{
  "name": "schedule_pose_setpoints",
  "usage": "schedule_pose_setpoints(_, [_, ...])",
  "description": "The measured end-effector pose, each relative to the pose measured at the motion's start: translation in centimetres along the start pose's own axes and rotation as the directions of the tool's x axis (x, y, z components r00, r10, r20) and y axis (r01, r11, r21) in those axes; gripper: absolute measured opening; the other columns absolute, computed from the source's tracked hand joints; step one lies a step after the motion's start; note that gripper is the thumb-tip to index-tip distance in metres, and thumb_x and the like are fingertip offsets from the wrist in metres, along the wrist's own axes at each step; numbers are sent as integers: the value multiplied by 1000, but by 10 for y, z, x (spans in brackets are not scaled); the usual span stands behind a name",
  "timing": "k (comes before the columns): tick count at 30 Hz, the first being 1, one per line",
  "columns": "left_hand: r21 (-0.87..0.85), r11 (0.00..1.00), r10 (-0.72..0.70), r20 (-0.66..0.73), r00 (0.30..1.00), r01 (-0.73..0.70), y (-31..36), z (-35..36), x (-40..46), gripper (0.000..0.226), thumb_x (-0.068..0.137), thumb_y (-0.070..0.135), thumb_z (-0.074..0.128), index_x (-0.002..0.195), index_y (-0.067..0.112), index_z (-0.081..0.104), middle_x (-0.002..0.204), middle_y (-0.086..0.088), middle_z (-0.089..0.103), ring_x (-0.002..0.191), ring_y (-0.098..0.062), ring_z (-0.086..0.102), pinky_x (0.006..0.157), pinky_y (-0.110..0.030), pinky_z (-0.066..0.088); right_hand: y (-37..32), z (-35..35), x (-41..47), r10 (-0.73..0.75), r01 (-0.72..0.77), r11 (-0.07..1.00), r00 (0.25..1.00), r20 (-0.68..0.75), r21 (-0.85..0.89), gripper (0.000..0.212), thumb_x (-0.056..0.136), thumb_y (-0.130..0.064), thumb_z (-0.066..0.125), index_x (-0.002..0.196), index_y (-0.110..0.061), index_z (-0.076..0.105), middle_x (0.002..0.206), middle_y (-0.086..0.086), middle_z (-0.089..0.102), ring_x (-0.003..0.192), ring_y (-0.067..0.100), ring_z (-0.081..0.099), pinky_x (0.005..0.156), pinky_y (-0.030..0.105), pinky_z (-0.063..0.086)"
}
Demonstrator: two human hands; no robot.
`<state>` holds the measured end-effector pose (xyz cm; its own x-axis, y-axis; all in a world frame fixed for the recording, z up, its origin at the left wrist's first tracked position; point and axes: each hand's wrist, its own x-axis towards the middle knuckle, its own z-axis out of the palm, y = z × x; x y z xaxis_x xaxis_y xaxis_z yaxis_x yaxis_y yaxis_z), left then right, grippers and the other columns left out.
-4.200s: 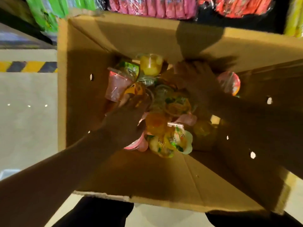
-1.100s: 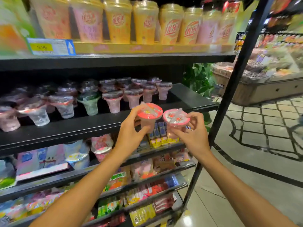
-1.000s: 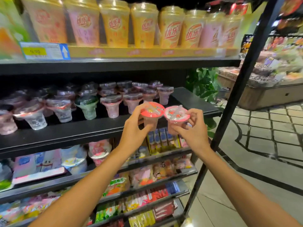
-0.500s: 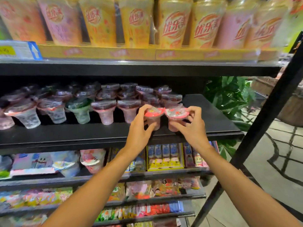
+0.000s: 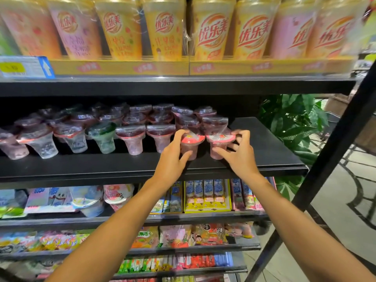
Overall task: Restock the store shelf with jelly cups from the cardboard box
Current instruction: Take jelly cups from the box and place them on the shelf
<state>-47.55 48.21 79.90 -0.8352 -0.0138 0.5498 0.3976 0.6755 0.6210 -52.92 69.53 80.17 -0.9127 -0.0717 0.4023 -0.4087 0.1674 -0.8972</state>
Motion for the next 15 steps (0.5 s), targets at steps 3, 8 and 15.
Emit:
schedule_pose_setpoints(3, [17, 1000, 9, -11, 1000, -8, 0, 3, -1, 57, 98, 12, 63, 144, 28, 33, 126, 3, 63, 109, -10, 63, 95, -30, 52, 4, -1, 1, 2, -2, 1000, 1000, 13, 5, 66, 79, -10, 86, 122, -19, 38, 122, -2, 65, 105, 1, 68, 84, 15, 55])
schedule_pose_setpoints(8, [39, 999, -8, -14, 1000, 9, -1, 5, 1, 54, 99, 13, 61, 143, 27, 33, 114, 0, 67, 95, -12, 66, 88, -33, 55, 1, -1, 5, 28, -28, 1000, 999, 44, -13, 61, 81, -13, 85, 118, -20, 37, 118, -6, 63, 105, 2, 66, 84, 14, 56])
schedule_pose_setpoints(15, [63, 998, -20, -5, 1000, 20, -2, 4, 1, 56, 99, 13, 62, 143, 29, 31, 114, -1, 68, 95, -13, 68, 87, -42, 57, 2, 0, 0, 10, -8, 998, 999, 35, -54, 63, 82, -15, 84, 120, -26, 35, 121, -7, 62, 106, 1, 64, 79, 10, 53])
